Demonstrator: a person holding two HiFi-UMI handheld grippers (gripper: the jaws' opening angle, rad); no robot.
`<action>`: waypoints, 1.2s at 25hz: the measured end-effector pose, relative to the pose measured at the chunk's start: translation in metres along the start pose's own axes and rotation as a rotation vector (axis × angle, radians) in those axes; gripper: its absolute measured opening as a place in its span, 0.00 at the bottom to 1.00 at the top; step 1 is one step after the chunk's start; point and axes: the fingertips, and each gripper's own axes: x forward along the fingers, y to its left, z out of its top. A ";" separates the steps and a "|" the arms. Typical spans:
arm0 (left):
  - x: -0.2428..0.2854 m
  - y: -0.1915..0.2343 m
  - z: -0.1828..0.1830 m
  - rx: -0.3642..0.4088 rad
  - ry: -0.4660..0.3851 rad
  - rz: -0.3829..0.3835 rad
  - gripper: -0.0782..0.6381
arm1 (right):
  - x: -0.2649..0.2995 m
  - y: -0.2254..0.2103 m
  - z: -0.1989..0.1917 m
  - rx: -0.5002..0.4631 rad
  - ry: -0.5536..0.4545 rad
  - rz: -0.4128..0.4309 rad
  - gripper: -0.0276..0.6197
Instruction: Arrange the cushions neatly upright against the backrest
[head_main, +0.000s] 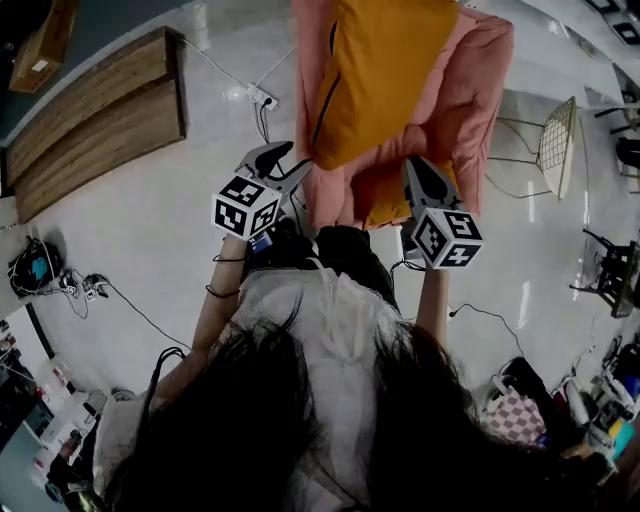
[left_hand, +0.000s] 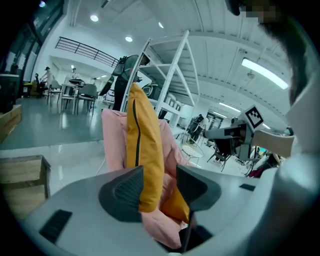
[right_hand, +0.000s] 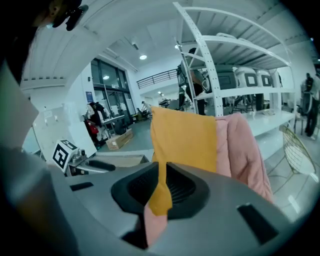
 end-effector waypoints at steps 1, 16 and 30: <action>0.004 0.006 -0.005 -0.020 0.012 0.020 0.38 | 0.011 -0.006 0.008 -0.027 0.007 0.028 0.13; 0.077 0.047 -0.111 -0.436 0.139 0.269 0.49 | 0.124 -0.031 0.104 -0.569 0.117 0.472 0.16; 0.147 0.036 -0.176 -0.542 0.188 0.304 0.53 | 0.211 0.038 0.173 -1.084 0.179 0.634 0.47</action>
